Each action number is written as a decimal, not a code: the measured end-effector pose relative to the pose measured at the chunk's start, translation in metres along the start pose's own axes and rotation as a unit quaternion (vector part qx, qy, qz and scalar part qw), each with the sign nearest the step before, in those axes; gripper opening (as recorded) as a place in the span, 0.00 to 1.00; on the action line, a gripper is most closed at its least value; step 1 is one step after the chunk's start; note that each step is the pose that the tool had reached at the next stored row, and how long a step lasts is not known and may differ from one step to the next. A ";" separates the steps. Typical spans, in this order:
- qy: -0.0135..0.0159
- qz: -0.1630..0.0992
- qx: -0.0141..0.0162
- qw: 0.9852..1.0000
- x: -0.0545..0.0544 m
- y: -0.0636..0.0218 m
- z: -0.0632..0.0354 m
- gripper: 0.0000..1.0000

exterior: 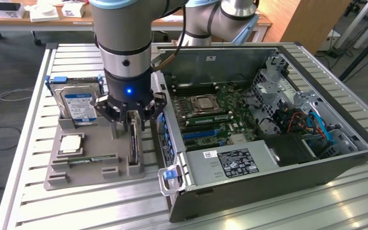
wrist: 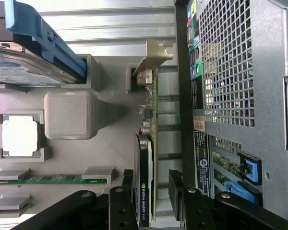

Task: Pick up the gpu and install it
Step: 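Pick up the gpu and move the gpu toward the slot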

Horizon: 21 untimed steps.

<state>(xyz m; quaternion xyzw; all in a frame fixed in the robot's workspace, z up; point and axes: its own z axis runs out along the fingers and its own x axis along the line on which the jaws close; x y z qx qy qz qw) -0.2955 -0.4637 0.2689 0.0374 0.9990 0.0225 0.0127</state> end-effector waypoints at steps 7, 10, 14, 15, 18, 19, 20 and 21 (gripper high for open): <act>0.000 0.000 0.000 1.000 0.000 -0.0002 0.0043 0.43; 0.000 0.000 0.000 1.000 0.000 -0.0003 0.0064 0.43; 0.000 0.000 0.000 1.000 0.000 -0.0004 0.0071 0.43; 0.000 0.000 0.000 1.000 0.000 -0.0004 0.0076 0.43; 0.000 0.000 0.000 1.000 0.001 -0.0004 0.0076 0.43; 0.000 0.000 0.000 1.000 0.001 -0.0004 0.0076 0.43; 0.000 0.000 0.000 1.000 0.001 -0.0004 0.0075 0.43; 0.000 0.000 0.000 1.000 0.001 -0.0004 0.0076 0.43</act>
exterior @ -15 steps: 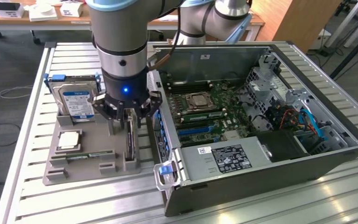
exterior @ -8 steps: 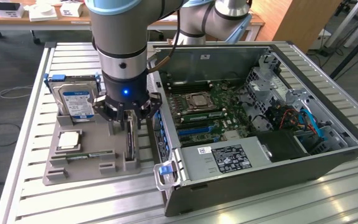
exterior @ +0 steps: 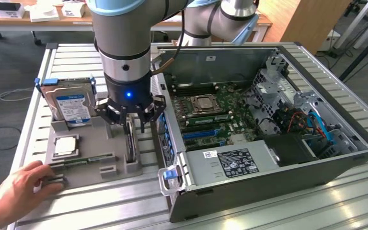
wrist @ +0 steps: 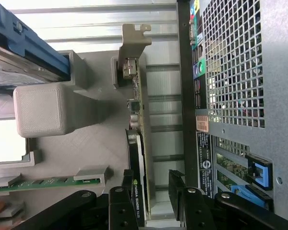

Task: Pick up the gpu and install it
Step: 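Pick up the gpu and move the gpu toward the slot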

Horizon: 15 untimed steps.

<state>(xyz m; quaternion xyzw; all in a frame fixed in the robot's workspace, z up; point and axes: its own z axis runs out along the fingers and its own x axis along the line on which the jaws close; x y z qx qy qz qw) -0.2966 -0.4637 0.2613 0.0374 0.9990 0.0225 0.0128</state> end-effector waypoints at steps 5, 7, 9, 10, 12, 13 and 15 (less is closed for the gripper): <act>0.000 0.000 0.000 1.000 0.001 0.0000 0.0000 0.43; 0.000 0.000 0.000 1.000 0.001 0.0000 0.0000 0.43; 0.000 0.000 0.000 1.000 0.001 0.0000 0.0000 0.43; 0.000 0.000 0.000 1.000 0.001 0.0000 0.0000 0.43; 0.000 0.000 0.000 1.000 0.002 0.0000 -0.0001 0.43; 0.000 0.000 0.000 1.000 0.003 0.0001 -0.0001 0.43; -0.001 0.000 0.000 1.000 0.005 0.0001 -0.0001 0.43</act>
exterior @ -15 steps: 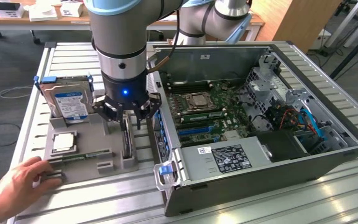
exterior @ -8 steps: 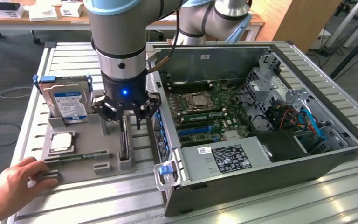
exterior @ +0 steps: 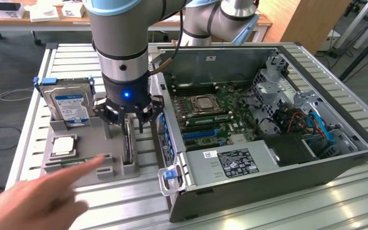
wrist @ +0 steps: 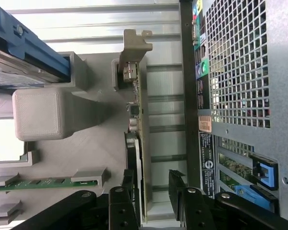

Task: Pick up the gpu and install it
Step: 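Pick up the gpu and move the gpu toward the slot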

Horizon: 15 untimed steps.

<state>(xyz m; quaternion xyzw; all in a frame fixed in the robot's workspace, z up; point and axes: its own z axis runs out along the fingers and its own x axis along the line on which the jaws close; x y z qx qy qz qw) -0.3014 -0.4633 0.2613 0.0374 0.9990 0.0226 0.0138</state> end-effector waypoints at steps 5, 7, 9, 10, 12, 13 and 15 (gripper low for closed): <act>-0.001 0.000 0.000 1.000 0.006 -0.0004 -0.0002 0.43; -0.001 0.000 0.000 1.000 0.008 -0.0005 -0.0002 0.43; -0.001 0.000 0.000 1.000 0.008 -0.0005 -0.0002 0.43; -0.001 0.000 0.000 1.000 0.008 -0.0005 -0.0002 0.43; -0.002 0.000 0.000 1.000 0.010 -0.0006 -0.0002 0.43; -0.002 0.000 0.000 1.000 0.011 -0.0007 -0.0003 0.43; -0.002 0.000 0.000 1.000 0.011 -0.0007 -0.0003 0.43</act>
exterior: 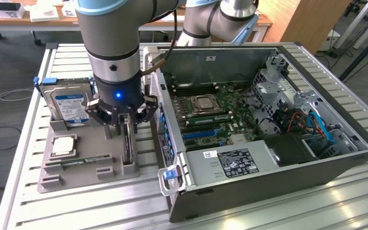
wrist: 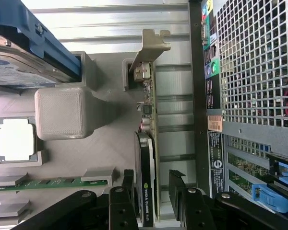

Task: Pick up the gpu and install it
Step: 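Pick up the gpu and move the gpu toward the slot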

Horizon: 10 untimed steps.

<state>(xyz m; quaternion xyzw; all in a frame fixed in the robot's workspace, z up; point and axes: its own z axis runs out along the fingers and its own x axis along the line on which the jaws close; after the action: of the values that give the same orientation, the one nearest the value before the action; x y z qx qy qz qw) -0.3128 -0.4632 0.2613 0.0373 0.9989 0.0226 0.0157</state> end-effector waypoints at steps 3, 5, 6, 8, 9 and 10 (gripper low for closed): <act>0.000 0.000 0.000 1.000 0.000 0.0000 0.0001 0.43; 0.000 0.000 0.000 1.000 0.001 -0.0001 0.0007 0.43; 0.000 0.000 0.000 1.000 0.001 -0.0001 0.0010 0.43; 0.000 0.000 0.000 1.000 0.001 -0.0002 0.0021 0.43; 0.000 0.000 0.000 1.000 0.001 -0.0002 0.0027 0.43; 0.000 0.000 0.000 1.000 0.001 -0.0002 0.0032 0.43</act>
<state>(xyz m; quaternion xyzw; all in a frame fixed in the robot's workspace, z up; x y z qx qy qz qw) -0.3140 -0.4632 0.2581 0.0373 0.9989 0.0227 0.0158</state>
